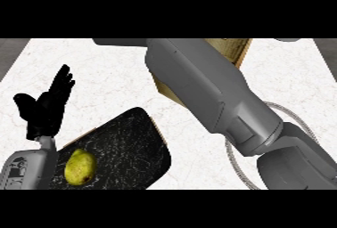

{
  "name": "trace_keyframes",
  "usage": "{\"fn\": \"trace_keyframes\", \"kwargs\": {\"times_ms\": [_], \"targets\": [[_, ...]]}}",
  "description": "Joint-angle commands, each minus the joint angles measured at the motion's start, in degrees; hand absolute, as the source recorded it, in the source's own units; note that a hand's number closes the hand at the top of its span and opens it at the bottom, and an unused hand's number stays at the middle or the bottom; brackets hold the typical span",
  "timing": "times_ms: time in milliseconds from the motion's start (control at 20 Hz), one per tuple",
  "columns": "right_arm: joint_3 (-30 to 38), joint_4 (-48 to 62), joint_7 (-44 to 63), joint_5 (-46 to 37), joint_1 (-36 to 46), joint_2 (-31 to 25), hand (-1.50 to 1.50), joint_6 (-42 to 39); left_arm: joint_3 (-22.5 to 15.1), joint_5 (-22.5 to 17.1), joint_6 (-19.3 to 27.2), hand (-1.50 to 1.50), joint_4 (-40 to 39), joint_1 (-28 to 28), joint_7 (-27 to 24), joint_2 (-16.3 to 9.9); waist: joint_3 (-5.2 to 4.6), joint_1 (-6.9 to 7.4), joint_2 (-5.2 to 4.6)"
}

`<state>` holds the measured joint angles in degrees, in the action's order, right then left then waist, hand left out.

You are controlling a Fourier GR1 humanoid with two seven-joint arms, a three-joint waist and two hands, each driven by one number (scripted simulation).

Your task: Pick the lemon from the placemat and place it in the basket

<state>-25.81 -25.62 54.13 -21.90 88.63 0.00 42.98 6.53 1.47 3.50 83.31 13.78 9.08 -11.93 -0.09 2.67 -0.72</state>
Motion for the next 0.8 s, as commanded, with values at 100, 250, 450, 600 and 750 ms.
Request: {"fn": "trace_keyframes", "kwargs": {"times_ms": [100, 250, 450, 600, 750], "targets": [[5.86, 1.15, -8.70, 3.32, -2.50, -0.77, 1.50, -0.32, -1.13, 0.85, 1.08, 0.00, 4.56, -2.52, 2.89, 0.88, 0.08, -0.66, 0.29], [7.10, 2.54, -12.12, 3.95, -4.41, -0.05, 1.50, 1.60, 0.55, -0.17, -0.60, 0.00, -0.35, -2.60, -1.52, 0.11, 0.03, -0.62, 0.06], [-12.25, 10.34, -11.62, -12.53, 0.87, -1.82, 1.50, -15.88, 1.11, -0.35, -0.59, 0.00, 0.30, -1.58, -0.52, -0.82, -0.21, -0.90, 0.59], [-14.02, 12.08, -13.82, -15.12, 2.61, -2.79, 1.50, -18.94, -0.35, 0.53, 0.60, 0.00, 1.46, -1.27, 0.77, 0.76, -0.04, -0.74, 0.36], [-13.19, 13.31, -15.04, -15.98, 4.14, -3.04, 1.50, -20.09, -0.47, 1.06, 1.23, 0.00, 1.39, -1.00, 1.33, 1.03, 0.02, -1.00, 0.25]]}}
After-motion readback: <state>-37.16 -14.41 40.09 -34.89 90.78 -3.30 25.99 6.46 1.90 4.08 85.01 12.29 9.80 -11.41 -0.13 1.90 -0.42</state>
